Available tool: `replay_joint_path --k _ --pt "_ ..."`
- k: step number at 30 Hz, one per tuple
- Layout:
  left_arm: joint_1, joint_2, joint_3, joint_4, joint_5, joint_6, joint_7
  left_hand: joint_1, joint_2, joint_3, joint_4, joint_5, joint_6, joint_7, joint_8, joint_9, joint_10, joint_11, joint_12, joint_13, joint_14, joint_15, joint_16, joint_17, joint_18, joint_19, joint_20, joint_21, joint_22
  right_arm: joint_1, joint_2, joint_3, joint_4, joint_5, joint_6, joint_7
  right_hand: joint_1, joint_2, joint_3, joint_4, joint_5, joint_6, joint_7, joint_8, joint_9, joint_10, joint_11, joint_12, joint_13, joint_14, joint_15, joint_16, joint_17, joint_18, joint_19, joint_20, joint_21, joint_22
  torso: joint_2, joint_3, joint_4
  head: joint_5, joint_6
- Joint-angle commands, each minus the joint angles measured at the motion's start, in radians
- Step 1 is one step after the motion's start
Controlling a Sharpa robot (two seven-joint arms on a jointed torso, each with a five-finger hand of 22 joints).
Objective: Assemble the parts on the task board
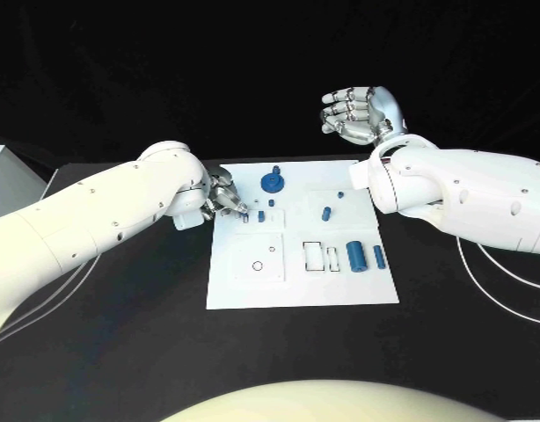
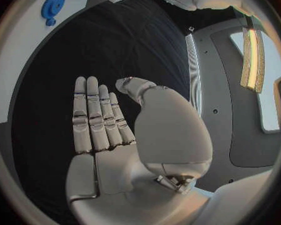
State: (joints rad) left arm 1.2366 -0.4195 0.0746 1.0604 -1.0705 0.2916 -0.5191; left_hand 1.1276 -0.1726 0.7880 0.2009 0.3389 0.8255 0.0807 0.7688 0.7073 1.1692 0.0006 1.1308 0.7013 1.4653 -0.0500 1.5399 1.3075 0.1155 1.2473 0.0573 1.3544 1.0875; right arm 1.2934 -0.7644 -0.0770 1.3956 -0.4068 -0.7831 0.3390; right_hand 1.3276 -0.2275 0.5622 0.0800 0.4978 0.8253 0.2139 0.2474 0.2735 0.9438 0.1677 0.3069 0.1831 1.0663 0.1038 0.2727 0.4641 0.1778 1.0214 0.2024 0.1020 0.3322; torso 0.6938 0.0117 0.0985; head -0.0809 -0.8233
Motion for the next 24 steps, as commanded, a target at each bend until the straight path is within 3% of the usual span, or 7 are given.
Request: replay_joint_path --k 1,14,24 --pt "-0.001 0.004 0.0 -0.002 0.008 0.017 -0.001 0.0 0.014 0.178 -0.184 0.003 0.006 -0.002 0.002 0.001 0.006 0.001 0.004 -0.001 0.078 -0.005 0.005 0.183 -0.011 0.009 0.0 0.005 0.0 0.0 0.001 0.0 -0.002 0.051 0.037 0.06 -0.01 0.003 0.003 -0.003 0.001 -0.003 0.022 -0.005 -0.002 0.006 0.001 -0.008 -0.017 -0.001 0.004 -0.014 -0.01 0.004 0.003 0.007 -0.008 -0.014 0.0 -0.0001 -0.0001 -0.001 -0.002" --pt "-0.005 0.005 -0.003 -0.008 0.01 0.02 0.0 -0.001 0.014 0.179 -0.185 0.004 0.006 -0.002 0.002 0.001 0.007 0.001 0.004 0.0 0.078 -0.005 0.005 0.183 -0.011 0.009 0.0 0.005 0.0 0.0 0.003 0.0 -0.005 0.066 0.052 0.064 -0.012 0.005 0.004 -0.01 0.002 -0.003 0.025 -0.012 -0.005 0.013 0.003 -0.019 -0.046 0.006 0.006 -0.035 -0.025 0.004 0.008 0.01 -0.02 -0.037 0.0 -0.0008 0.0014 -0.002 -0.007" --pt "-0.01 0.007 -0.005 -0.013 0.012 0.022 0.001 -0.001 0.014 0.179 -0.185 0.004 0.006 -0.002 0.002 0.001 0.007 0.001 0.004 0.0 0.078 -0.005 0.005 0.183 -0.011 0.009 0.0 0.005 0.0 0.0 0.003 0.0 -0.006 0.07 0.061 0.064 -0.015 0.006 0.005 -0.012 0.002 -0.001 0.025 -0.014 -0.006 0.017 0.004 -0.023 -0.057 0.005 0.008 -0.046 -0.032 0.004 0.007 0.012 -0.027 -0.049 0.001 -0.0003 -0.0009 -0.003 -0.008"
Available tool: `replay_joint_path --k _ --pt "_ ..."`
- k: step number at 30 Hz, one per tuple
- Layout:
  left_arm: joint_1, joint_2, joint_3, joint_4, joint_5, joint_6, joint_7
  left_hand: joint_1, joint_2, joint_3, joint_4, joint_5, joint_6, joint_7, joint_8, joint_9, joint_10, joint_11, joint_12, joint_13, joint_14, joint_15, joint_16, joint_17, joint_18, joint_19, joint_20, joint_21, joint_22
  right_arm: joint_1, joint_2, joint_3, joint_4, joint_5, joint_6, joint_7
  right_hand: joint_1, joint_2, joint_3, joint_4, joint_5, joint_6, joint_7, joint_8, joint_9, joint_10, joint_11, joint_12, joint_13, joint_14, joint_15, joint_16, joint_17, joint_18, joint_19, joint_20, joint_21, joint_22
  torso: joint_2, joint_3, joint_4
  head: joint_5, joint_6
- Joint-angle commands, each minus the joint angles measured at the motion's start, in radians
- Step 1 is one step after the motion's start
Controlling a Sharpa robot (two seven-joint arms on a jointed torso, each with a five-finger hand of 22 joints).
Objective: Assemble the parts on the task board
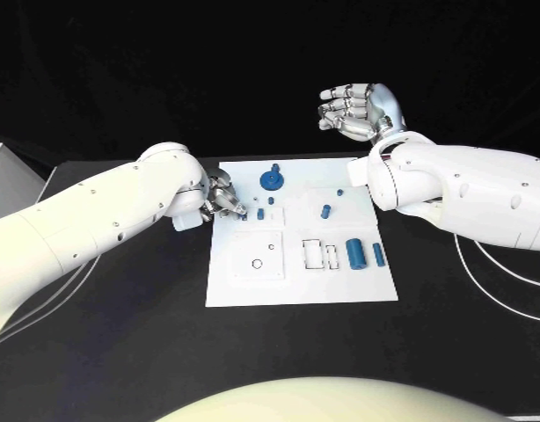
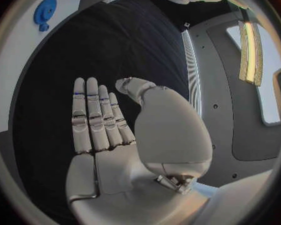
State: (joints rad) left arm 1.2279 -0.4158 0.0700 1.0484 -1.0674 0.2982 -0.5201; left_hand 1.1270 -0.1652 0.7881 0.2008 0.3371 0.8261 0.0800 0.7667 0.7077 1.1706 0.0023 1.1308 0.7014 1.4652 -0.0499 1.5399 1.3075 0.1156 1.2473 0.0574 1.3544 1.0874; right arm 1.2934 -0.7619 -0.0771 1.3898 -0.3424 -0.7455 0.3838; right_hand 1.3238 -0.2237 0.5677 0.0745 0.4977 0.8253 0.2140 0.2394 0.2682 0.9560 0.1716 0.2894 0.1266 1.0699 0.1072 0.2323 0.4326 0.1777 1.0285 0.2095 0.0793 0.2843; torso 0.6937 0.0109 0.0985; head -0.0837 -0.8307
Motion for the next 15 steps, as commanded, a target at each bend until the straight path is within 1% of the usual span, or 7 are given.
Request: replay_joint_path --k 1,4,15 --pt "-0.002 0.003 0.0 -0.001 0.009 0.015 0.002 0.0 0.007 0.179 -0.185 0.006 0.006 -0.001 0.004 0.001 0.005 0.0 0.004 0.0 0.078 -0.005 0.005 0.183 -0.011 0.009 0.0 0.005 0.0 0.0 0.001 0.001 0.0 0.006 0.023 0.019 -0.012 0.002 -0.001 -0.007 0.001 -0.001 0.025 -0.007 -0.001 0.006 0.0 -0.006 -0.003 0.001 0.005 -0.008 -0.002 0.004 -0.001 0.006 -0.005 -0.003 0.001 0.0002 -0.0009 0.0 -0.001" --pt "-0.004 0.004 -0.001 -0.002 0.01 0.016 0.002 0.0 0.007 0.179 -0.185 0.006 0.006 -0.001 0.004 0.001 0.005 0.0 0.004 0.0 0.078 -0.005 0.005 0.183 -0.011 0.009 0.0 0.005 0.0 0.0 0.0 0.001 0.0 0.007 0.025 0.019 -0.012 0.002 -0.001 -0.007 0.001 -0.001 0.026 -0.007 -0.002 0.006 0.0 -0.006 -0.004 0.001 0.005 -0.009 -0.003 0.004 -0.001 0.006 -0.006 -0.004 0.001 -0.0005 -0.0001 -0.002 -0.002" --pt "-0.007 0.006 -0.003 -0.002 0.013 0.018 0.003 -0.002 0.008 0.18 -0.188 0.006 0.006 -0.001 0.004 0.001 0.005 0.0 0.004 -0.002 0.078 -0.006 0.005 0.183 -0.011 0.009 0.0 0.005 0.001 0.0 0.001 0.001 0.0 0.011 0.032 0.022 -0.014 0.002 -0.002 -0.007 0.001 -0.001 0.026 -0.008 -0.002 0.007 0.001 -0.008 -0.009 0.001 0.006 -0.013 -0.005 0.004 -0.001 0.007 -0.008 -0.009 0.0 -0.0004 0.0004 -0.003 -0.007"
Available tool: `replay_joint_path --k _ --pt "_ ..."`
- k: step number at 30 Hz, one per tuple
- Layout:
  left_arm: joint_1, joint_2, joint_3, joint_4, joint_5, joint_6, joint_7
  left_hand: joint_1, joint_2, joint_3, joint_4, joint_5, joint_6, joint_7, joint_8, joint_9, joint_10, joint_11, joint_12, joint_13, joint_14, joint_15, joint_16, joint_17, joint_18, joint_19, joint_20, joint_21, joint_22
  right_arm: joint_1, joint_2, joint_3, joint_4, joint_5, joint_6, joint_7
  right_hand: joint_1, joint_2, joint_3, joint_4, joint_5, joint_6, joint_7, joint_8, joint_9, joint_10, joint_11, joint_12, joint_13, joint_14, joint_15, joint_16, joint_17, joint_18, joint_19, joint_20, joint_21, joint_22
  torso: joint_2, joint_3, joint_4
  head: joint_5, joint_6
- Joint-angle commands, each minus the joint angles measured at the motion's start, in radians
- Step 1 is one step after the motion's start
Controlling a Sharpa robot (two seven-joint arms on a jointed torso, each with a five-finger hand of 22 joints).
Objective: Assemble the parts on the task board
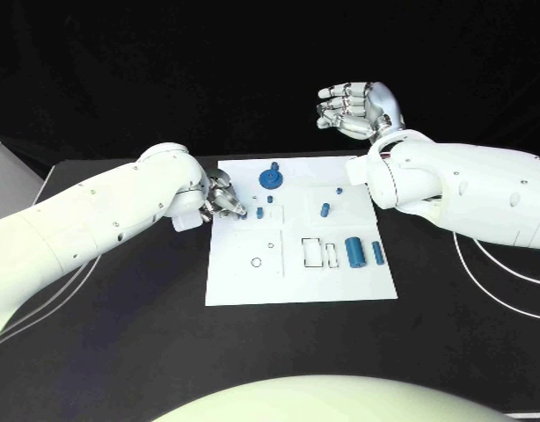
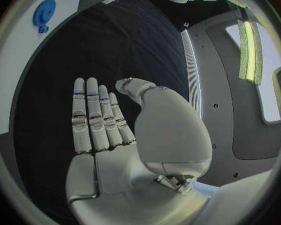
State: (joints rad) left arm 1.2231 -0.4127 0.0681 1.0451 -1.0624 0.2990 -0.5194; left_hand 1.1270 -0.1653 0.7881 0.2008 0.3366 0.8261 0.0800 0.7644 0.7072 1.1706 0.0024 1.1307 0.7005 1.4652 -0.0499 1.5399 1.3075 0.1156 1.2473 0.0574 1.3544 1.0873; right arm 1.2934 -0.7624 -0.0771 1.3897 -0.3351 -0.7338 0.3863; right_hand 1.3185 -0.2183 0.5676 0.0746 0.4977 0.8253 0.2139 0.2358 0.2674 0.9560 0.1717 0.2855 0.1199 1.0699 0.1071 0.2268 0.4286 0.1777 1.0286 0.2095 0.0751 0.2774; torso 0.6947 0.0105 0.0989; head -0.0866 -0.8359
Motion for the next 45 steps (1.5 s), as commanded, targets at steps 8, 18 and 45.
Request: replay_joint_path --k 8,18,45 --pt "-0.003 0.001 -0.002 0.005 0.009 0.019 0.004 -0.003 0.009 0.181 -0.191 0.007 0.006 -0.002 0.006 0.002 0.007 -0.001 0.005 0.003 0.08 -0.006 0.006 0.186 -0.011 0.01 0.0 0.006 0.002 0.0 0.002 0.001 -0.001 0.005 0.018 0.024 -0.009 -0.003 -0.002 -0.007 0.001 -0.001 0.026 -0.005 -0.001 0.007 0.001 -0.004 -0.002 0.001 0.006 -0.007 -0.001 0.004 -0.001 0.007 -0.004 -0.002 -0.001 -0.0005 -0.0001 0.0 -0.003" --pt "-0.003 -0.007 -0.002 0.015 0.017 0.008 0.006 -0.006 0.009 0.184 -0.199 0.011 0.009 -0.003 0.007 0.002 0.01 -0.002 0.008 0.008 0.082 -0.007 0.008 0.192 -0.012 0.012 -0.001 0.009 0.006 0.0 0.003 0.0 -0.004 0.005 0.02 0.023 -0.01 -0.003 -0.002 -0.007 0.001 0.0 0.026 -0.004 -0.001 0.008 0.001 -0.004 -0.005 0.002 0.007 -0.009 -0.003 0.004 -0.001 0.008 -0.004 -0.005 0.001 -0.0013 -0.0005 0.0 -0.003" --pt "-0.001 -0.014 -0.001 0.013 0.027 0.035 0.004 -0.008 0.009 0.185 -0.202 0.013 0.011 -0.003 0.007 0.002 0.011 -0.002 0.007 0.007 0.082 -0.007 0.008 0.192 -0.012 0.012 -0.001 0.009 0.005 0.0 0.01 0.0 -0.011 0.005 0.027 0.017 -0.012 -0.003 -0.003 -0.007 0.002 0.001 0.027 -0.005 -0.002 0.009 0.002 -0.005 -0.008 0.002 0.007 -0.012 -0.005 0.004 -0.001 0.008 -0.006 -0.009 0.001 -0.0011 -0.0002 0.002 -0.009"
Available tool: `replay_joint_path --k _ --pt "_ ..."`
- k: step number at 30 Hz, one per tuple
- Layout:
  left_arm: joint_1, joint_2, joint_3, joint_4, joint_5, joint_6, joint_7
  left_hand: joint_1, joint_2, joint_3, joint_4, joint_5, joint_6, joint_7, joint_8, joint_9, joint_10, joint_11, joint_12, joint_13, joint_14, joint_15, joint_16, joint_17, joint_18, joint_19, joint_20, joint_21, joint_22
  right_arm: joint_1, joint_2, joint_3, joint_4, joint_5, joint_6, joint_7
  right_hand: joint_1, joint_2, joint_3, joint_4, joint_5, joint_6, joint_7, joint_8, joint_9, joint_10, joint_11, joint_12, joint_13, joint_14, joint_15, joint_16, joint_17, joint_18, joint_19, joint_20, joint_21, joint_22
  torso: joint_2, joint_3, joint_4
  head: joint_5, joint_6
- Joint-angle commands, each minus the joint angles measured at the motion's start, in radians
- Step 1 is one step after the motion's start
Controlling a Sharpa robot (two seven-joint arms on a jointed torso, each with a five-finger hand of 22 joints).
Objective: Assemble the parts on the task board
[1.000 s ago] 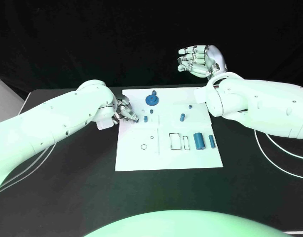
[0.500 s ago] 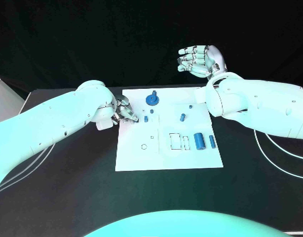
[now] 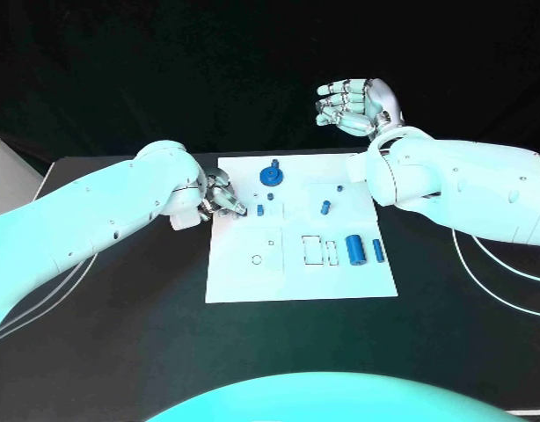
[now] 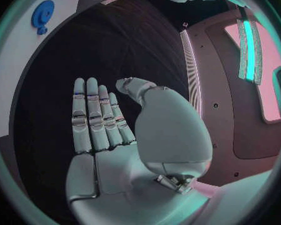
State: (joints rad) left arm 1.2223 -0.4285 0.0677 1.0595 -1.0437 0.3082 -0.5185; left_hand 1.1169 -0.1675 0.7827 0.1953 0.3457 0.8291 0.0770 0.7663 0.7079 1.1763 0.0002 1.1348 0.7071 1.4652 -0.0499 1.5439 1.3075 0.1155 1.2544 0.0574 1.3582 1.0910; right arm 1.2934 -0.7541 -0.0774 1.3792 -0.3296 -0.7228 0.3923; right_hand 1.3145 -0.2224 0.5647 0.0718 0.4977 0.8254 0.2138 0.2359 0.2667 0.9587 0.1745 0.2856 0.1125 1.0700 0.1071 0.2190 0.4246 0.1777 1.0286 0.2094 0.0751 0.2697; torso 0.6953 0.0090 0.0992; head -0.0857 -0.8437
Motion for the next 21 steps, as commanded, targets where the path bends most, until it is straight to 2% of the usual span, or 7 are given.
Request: replay_joint_path --k 1,9,14,21 --pt "-0.001 0.002 0.0 -0.002 0.009 0.026 0.003 0.002 0.011 0.191 -0.197 0.004 0.008 0.0 0.006 0.002 0.005 0.0 0.003 0.0 0.082 -0.007 0.004 0.192 -0.012 0.005 -0.001 0.005 0.001 0.0 0.001 0.0 0.0 -0.001 0.016 0.011 -0.008 0.001 0.0 -0.004 0.002 0.001 0.027 -0.005 -0.001 0.007 -0.001 -0.005 -0.001 0.002 0.007 -0.005 -0.001 0.004 -0.001 0.009 -0.006 -0.001 0.0 0.0006 -0.0007 0.001 -0.001" --pt "0.002 0.004 -0.001 -0.016 0.014 0.036 0.005 0.002 0.011 0.191 -0.198 0.004 0.008 0.0 0.005 0.002 0.005 0.0 0.003 -0.001 0.081 -0.007 0.004 0.191 -0.012 0.004 -0.002 0.005 0.0 0.0 0.003 0.0 0.001 -0.001 0.014 0.011 -0.008 0.001 0.0 -0.005 0.003 0.0 0.027 -0.006 -0.001 0.007 -0.001 -0.005 -0.003 0.002 0.008 -0.006 -0.002 0.004 -0.001 0.009 -0.007 -0.003 0.004 0.0029 -0.0024 -0.004 -0.004" --pt "0.002 0.01 -0.001 -0.025 0.018 0.048 0.005 0.001 0.011 0.191 -0.199 0.004 0.008 0.0 0.005 0.001 0.005 0.0 0.004 0.001 0.082 -0.007 0.004 0.192 -0.012 0.005 -0.002 0.005 0.001 0.0 0.005 0.0 0.0 -0.001 0.013 0.01 -0.008 0.0 0.0 -0.005 0.003 0.0 0.027 -0.006 -0.001 0.006 -0.001 -0.006 -0.004 0.001 0.008 -0.008 -0.003 0.004 -0.002 0.009 -0.007 -0.004 0.002 0.0002 -0.0015 -0.006 -0.011" --pt "0.008 0.032 -0.001 -0.053 0.021 0.084 0.002 0.001 0.009 0.191 -0.203 0.003 0.009 0.0 0.004 0.001 0.009 0.0 0.008 0.011 0.082 -0.007 0.004 0.192 -0.011 0.001 -0.002 0.003 -0.003 0.0 0.007 0.0 0.0 -0.001 0.016 0.011 -0.011 0.0 -0.001 -0.005 0.005 -0.001 0.028 -0.008 -0.002 0.006 0.0 -0.007 -0.009 0.001 0.009 -0.011 -0.005 0.004 -0.002 0.011 -0.008 -0.009 0.0 -0.0005 -0.0007 -0.011 -0.018"
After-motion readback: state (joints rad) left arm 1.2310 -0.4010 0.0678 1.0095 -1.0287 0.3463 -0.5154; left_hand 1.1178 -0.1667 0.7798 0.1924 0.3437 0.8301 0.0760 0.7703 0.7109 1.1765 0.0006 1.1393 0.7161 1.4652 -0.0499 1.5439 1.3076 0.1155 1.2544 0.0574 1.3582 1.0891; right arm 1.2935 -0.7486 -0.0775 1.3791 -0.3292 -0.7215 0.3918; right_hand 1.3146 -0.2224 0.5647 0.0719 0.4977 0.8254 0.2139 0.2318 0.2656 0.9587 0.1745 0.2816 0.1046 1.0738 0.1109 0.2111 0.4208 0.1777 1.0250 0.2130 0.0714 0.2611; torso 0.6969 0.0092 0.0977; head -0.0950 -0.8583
